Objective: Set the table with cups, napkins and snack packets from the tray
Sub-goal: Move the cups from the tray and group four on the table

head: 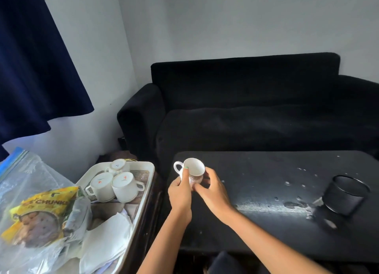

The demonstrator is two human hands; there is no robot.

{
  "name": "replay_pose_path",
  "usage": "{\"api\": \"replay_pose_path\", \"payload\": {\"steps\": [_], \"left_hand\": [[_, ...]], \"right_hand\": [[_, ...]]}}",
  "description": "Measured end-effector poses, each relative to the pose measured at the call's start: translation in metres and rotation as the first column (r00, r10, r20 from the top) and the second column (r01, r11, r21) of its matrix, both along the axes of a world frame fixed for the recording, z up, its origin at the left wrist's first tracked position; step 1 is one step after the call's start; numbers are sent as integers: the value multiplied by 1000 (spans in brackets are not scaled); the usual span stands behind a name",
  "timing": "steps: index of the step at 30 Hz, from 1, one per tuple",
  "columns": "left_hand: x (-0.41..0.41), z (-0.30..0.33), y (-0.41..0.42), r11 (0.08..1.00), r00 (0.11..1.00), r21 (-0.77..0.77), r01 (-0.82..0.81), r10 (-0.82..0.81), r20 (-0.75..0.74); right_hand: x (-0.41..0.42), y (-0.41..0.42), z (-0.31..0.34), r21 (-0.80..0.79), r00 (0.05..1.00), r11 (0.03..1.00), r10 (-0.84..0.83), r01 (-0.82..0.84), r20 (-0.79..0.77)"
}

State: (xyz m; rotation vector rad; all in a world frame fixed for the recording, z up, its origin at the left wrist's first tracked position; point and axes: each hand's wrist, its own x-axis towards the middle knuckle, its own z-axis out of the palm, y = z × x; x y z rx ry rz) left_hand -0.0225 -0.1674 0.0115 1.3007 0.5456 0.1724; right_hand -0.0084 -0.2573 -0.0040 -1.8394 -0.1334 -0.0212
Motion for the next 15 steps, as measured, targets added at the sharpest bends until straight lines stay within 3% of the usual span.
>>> {"api": "replay_pose_path", "payload": {"steps": [8,15], "left_hand": [[-12,-21,-53,984,974,-30,176,-179,-139],[-7,-45,-94,988,953,-54,146,-155,-259]], "right_hand": [[-5,-42,-21,-57,983,982,-184,182,-25],[-15,-58,-52,26,956,963,-265,270,-126]]}}
